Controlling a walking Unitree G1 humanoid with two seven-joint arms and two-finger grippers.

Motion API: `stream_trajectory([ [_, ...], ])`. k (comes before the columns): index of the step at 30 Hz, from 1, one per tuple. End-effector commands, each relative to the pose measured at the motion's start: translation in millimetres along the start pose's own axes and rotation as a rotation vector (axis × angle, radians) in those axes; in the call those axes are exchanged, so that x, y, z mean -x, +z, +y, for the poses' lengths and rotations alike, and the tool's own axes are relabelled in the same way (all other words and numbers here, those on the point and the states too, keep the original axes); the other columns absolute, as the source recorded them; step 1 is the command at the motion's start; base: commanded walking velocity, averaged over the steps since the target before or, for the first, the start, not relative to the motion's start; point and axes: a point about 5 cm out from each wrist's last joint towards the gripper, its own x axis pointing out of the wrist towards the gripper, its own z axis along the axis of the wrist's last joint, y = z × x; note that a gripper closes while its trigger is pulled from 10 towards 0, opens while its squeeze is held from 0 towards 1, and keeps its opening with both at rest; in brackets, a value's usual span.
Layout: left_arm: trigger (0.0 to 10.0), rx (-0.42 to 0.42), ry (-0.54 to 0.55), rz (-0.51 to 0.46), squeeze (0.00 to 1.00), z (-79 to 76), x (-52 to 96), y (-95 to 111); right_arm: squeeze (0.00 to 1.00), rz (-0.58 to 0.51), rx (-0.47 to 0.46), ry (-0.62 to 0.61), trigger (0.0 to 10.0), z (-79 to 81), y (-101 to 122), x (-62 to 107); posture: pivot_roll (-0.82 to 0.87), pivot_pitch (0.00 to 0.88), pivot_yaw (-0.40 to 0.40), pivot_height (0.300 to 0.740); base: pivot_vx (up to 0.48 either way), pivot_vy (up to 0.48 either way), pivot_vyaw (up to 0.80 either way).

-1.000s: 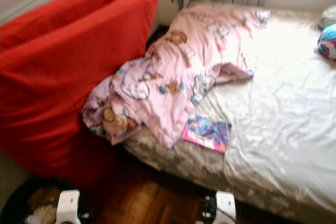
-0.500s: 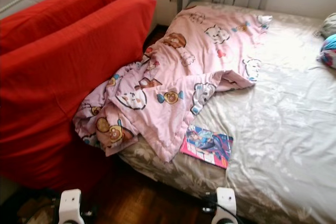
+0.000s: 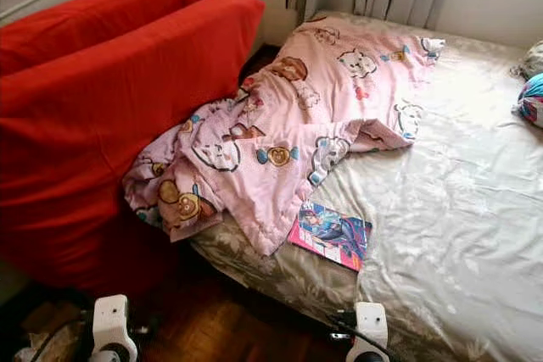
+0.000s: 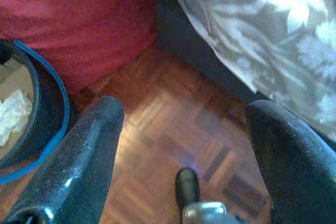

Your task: Clean up the room

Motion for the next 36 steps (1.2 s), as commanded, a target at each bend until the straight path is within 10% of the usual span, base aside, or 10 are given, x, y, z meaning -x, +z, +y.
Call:
stream_trajectory([
  [1,10.0,0.006,0.009,-0.054,0.00,4.9,0.2,7,0.00,-0.020,-0.013,-0.007,10.0,-0.8,-1,1.9,-0.04,0.155,-0.012,0.740,0.000,0.000,0.00],
  [7,10.0,0.013,-0.004,-0.185,0.00,-1.7,-0.5,27,0.00,-0.035,-0.020,-0.009,10.0,0.0,0,2.1,-0.03,0.142,-0.010,0.740,0.000,0.000,0.00],
  [8,10.0,0.011,-0.010,-0.186,0.00,-3.4,-0.1,27,0.29,-0.039,-0.030,-0.007,10.0,0.0,0,2.3,-0.03,0.139,-0.008,0.740,0.000,0.000,0.00],
  [9,10.0,0.011,-0.014,-0.189,0.00,-4.6,0.2,26,1.00,-0.046,-0.045,-0.003,10.0,0.1,0,2.6,-0.04,0.135,-0.008,0.740,0.000,0.000,0.00],
  [15,10.0,-0.001,-0.055,-0.232,0.00,-14.3,7.1,26,1.00,-0.115,-0.043,-0.004,10.0,-0.5,10,0.7,-0.05,0.122,-0.010,0.740,0.000,0.000,0.00],
  [19,10.0,-0.010,-0.063,-0.258,0.00,-15.7,12.5,27,1.00,-0.427,0.038,0.063,10.0,33.8,103,-29.9,-0.05,0.105,-0.015,0.740,0.000,0.000,0.00],
  [26,10.0,-0.028,-0.073,-0.307,0.00,-16.8,20.9,35,1.00,-0.448,0.038,0.097,10.0,40.5,102,-27.2,-0.04,0.084,-0.014,0.740,0.000,0.000,0.00],
  [27,10.0,-0.028,-0.074,-0.314,0.00,-16.7,21.9,36,0.16,-0.450,0.041,0.096,10.0,41.4,102,-26.4,-0.05,0.081,-0.011,0.740,0.000,0.000,0.00],
  [28,10.0,-0.029,-0.076,-0.319,0.00,-17.0,22.3,37,0.00,-0.452,0.039,0.094,10.0,41.6,103,-25.8,-0.05,0.079,-0.009,0.740,0.000,0.000,0.00],
  [36,10.0,-0.045,-0.115,-0.332,0.00,-23.3,27.4,42,0.00,-0.484,0.055,0.072,10.0,40.2,108,-21.8,-0.06,0.060,0.002,0.740,0.000,0.000,0.00],
])
